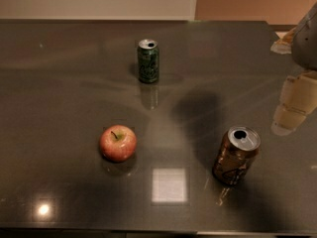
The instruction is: Move green can near apple
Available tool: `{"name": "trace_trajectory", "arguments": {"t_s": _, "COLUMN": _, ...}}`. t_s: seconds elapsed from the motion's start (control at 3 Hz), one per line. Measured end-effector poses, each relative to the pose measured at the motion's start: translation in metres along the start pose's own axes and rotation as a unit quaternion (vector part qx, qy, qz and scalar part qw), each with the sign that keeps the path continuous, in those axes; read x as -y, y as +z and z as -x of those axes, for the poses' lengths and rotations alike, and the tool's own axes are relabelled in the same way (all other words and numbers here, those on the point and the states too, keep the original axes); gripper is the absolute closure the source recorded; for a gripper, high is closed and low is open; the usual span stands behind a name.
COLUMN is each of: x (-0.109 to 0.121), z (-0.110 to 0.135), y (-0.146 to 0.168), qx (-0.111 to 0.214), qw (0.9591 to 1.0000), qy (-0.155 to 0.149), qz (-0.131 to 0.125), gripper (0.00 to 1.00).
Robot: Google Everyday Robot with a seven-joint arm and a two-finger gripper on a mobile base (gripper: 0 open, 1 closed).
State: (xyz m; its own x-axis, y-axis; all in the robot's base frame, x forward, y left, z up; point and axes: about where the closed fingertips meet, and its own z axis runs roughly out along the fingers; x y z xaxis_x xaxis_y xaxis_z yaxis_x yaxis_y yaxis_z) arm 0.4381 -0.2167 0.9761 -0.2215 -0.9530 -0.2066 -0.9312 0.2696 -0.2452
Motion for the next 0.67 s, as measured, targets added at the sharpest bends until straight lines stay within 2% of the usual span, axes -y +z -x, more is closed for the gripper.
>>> {"name": "trace_trajectory", "arguments": {"t_s": 0.33, "x": 0.001, "z": 0.001, "y": 0.000, "qx": 0.000, "qw": 1.0000, "qy": -0.001, "qz": -0.002, "gripper": 0.00}}
{"name": "trace_trajectory", "arguments": {"t_s": 0.67, "x": 0.019, "z": 0.018, "y": 0.006, "qx": 0.008, "qw": 1.0000, "qy": -0.001, "qz": -0.001, "gripper": 0.00}}
